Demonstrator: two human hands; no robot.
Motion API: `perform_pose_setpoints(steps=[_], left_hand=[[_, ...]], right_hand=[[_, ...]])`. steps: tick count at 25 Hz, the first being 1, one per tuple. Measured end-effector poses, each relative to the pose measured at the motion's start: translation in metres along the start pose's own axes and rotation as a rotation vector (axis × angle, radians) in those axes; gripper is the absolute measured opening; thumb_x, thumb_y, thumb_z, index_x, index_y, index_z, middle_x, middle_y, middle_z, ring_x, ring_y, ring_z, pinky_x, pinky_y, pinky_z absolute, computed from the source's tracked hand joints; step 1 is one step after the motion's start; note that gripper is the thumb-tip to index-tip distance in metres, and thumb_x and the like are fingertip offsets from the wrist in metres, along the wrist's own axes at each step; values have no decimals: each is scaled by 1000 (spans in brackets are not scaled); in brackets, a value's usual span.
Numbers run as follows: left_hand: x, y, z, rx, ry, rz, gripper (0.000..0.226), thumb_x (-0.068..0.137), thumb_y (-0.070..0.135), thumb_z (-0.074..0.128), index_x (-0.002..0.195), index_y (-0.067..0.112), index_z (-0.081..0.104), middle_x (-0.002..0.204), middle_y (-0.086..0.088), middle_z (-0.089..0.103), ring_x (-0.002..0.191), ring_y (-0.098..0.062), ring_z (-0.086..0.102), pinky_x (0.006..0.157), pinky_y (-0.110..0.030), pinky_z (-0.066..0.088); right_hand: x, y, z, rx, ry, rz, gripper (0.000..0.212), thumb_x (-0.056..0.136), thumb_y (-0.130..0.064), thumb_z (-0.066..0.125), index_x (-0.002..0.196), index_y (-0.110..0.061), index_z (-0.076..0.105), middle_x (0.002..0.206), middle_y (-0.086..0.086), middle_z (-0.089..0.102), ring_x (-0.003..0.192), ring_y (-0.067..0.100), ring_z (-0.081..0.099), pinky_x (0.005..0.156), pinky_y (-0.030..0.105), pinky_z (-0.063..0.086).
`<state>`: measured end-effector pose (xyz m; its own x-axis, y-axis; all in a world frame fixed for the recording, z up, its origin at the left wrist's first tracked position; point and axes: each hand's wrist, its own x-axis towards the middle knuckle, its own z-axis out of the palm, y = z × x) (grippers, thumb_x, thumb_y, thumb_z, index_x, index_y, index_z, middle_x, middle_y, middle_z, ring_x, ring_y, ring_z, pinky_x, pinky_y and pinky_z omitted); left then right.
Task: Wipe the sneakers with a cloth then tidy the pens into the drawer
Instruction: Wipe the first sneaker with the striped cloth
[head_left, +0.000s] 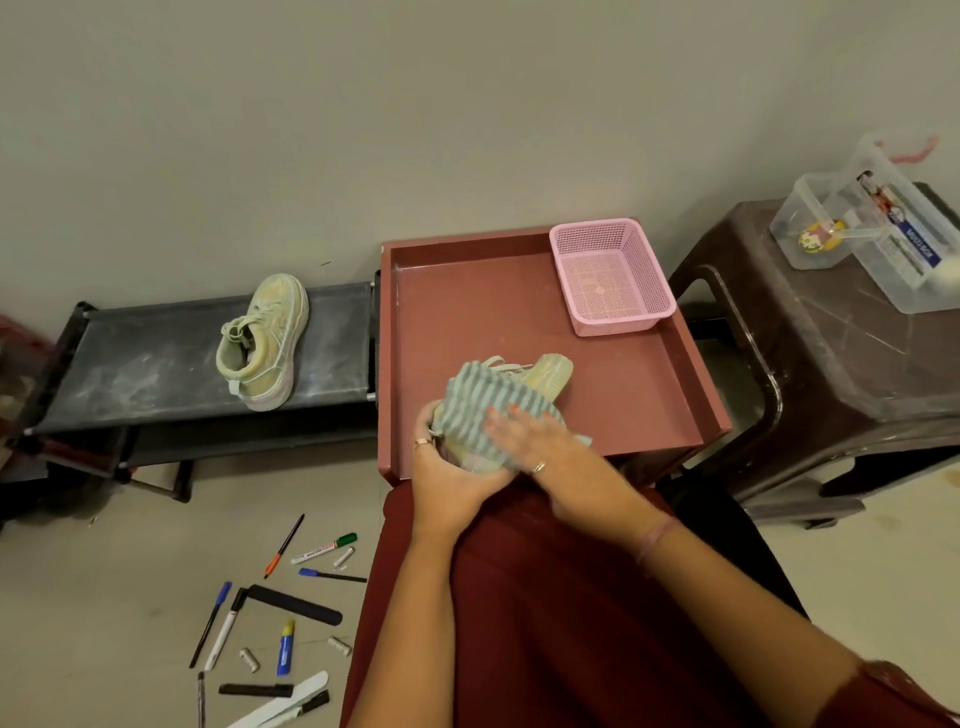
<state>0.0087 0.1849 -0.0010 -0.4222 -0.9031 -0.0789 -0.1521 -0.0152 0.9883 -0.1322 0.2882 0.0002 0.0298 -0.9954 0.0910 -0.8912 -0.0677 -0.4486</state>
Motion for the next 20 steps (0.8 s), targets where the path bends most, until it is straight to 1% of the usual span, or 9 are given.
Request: perform_pose_setpoints(steps=[2, 4, 6, 8, 11, 13, 16, 18, 20], left_hand=[[1, -4, -1, -43, -17, -34, 91, 49, 0, 93, 115, 37, 44, 118, 11, 57, 109, 0, 59, 90, -18, 50], [4, -7, -1, -60, -25, -42, 93, 49, -2, 93, 117, 37, 43, 120, 11, 56, 108, 5, 58, 89, -17, 50], [7, -10, -2, -84, -17, -56, 93, 49, -3, 92, 119, 32, 44, 120, 7, 57, 106, 3, 59, 85, -16, 51], [9, -13, -4, -101, -5, -53, 94, 47, 1, 93, 123, 27, 45, 120, 1, 60, 108, -5, 62, 84, -18, 52], [8, -14, -5, -132, 9, -67, 88, 49, -1, 91, 120, 28, 48, 116, 0, 64, 104, -8, 66, 83, -19, 53], [8, -12, -3, -140, 9, -79, 86, 51, -8, 89, 115, 32, 48, 113, 2, 64, 100, -4, 66, 79, -16, 51], [7, -12, 2, -112, -11, -76, 93, 48, -3, 93, 120, 31, 45, 119, 6, 60, 105, 0, 62, 81, -16, 50], [7, -10, 4, -101, -14, -82, 95, 48, -1, 94, 121, 33, 43, 120, 9, 57, 106, 5, 59, 81, -13, 50], [8, -10, 4, -92, -4, -84, 95, 49, -1, 93, 121, 33, 42, 119, 11, 56, 104, 8, 58, 82, -12, 50]], right_hand=[[3, 42, -5, 52, 3, 212, 80, 76, -2, 26, 150, -29, 11, 158, -7, 9, 147, 13, 4, 119, 45, 13], [17, 59, -11, 83, 57, 353, 90, 76, 13, 34, 147, -34, 4, 155, -12, 3, 147, 16, 3, 118, 48, 16], [30, 39, -11, 143, 56, 424, 89, 80, 17, 40, 148, -28, 4, 149, -16, -1, 147, 14, -1, 121, 39, 6], [31, -2, -5, 195, 27, 328, 82, 83, 15, 40, 151, -19, 7, 150, -15, -3, 146, 10, -7, 118, 24, -1], [11, -41, 8, 161, -26, 40, 84, 78, 16, 32, 151, -17, 6, 159, -7, 0, 146, 9, -9, 118, 24, -4], [10, -20, 4, 50, -24, -36, 79, 79, 7, 24, 151, -21, 10, 160, -6, 5, 147, 8, -3, 119, 25, 0], [18, 35, -3, 5, 38, 181, 68, 85, -7, 22, 151, -22, 17, 159, -2, 11, 147, 11, 6, 120, 37, 13], [26, 53, -9, 16, 71, 349, 75, 84, 8, 35, 151, -21, 15, 159, 0, 9, 147, 17, 8, 117, 44, 21], [34, 40, -9, 75, 54, 402, 81, 84, 12, 44, 151, -19, 10, 159, -3, 3, 147, 18, 1, 119, 41, 17]])
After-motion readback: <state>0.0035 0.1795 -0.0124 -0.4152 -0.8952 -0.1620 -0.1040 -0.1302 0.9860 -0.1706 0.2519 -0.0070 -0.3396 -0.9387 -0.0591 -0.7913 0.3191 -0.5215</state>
